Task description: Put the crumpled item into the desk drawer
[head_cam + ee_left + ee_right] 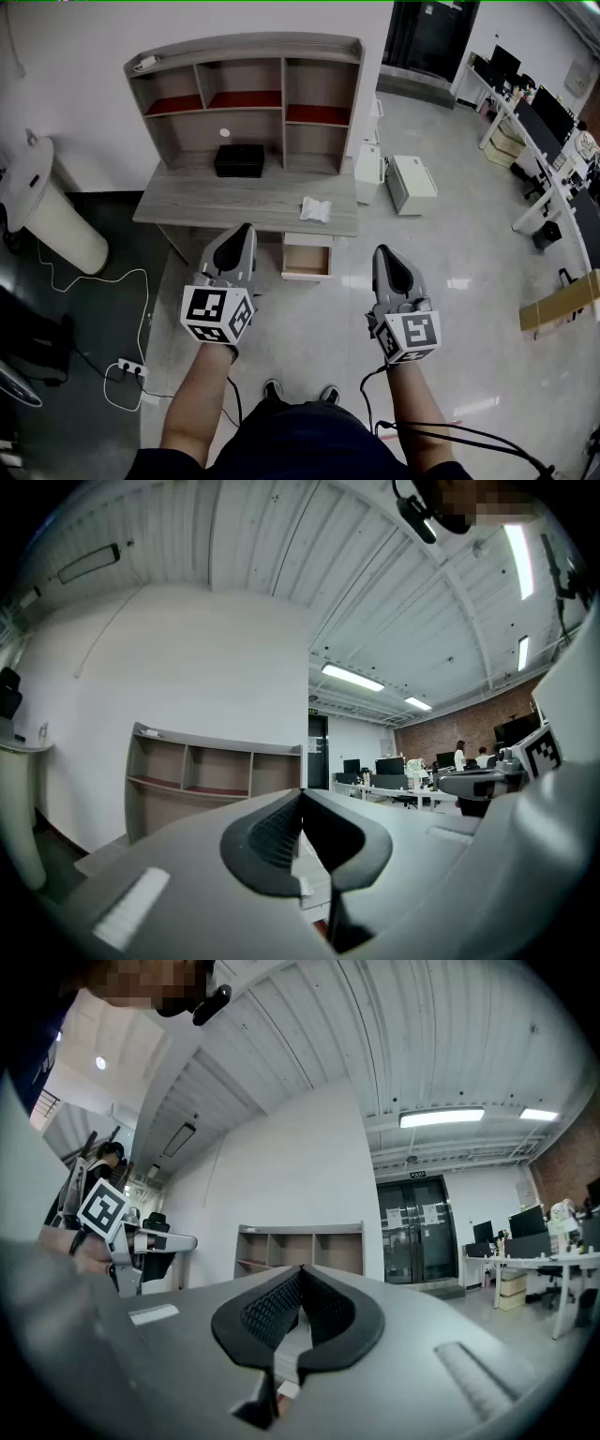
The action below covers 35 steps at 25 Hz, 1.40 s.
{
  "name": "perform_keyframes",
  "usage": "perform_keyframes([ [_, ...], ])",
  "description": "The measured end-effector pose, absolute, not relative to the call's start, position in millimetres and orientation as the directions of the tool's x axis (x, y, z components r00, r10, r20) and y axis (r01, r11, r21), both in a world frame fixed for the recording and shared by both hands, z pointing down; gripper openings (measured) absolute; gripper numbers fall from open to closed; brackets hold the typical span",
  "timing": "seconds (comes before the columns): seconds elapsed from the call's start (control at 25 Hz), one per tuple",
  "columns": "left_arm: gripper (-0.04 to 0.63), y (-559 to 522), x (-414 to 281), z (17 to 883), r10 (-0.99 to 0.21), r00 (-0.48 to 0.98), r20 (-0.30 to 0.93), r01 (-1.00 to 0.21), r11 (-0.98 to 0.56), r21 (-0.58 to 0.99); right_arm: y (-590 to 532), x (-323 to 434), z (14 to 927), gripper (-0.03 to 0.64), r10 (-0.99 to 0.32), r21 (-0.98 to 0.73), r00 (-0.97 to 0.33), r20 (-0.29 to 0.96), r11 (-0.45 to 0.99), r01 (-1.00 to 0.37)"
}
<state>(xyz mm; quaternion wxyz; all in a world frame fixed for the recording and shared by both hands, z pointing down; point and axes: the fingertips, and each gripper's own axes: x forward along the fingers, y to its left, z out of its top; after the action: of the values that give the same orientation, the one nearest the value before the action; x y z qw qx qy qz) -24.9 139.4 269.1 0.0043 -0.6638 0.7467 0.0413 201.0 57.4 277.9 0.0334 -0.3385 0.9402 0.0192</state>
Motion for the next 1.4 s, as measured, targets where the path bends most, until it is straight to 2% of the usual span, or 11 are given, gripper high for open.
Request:
perform_keyframes([
  [0.88,0.003,155,-91,298,-0.999,-0.035,-0.035,-0.992,0.031,0.122,73,141,284,0.006,-0.717,0.024,-0.696,-0.040,0.696,-0.718],
  [1.4,0.005,123,-126,338,-0.998,-0.054,0.043,-0.991,0.059,0.124,28,84,318,0.006,-0.667,-0.004,-0.745,-0.010,0.745,-0.667],
])
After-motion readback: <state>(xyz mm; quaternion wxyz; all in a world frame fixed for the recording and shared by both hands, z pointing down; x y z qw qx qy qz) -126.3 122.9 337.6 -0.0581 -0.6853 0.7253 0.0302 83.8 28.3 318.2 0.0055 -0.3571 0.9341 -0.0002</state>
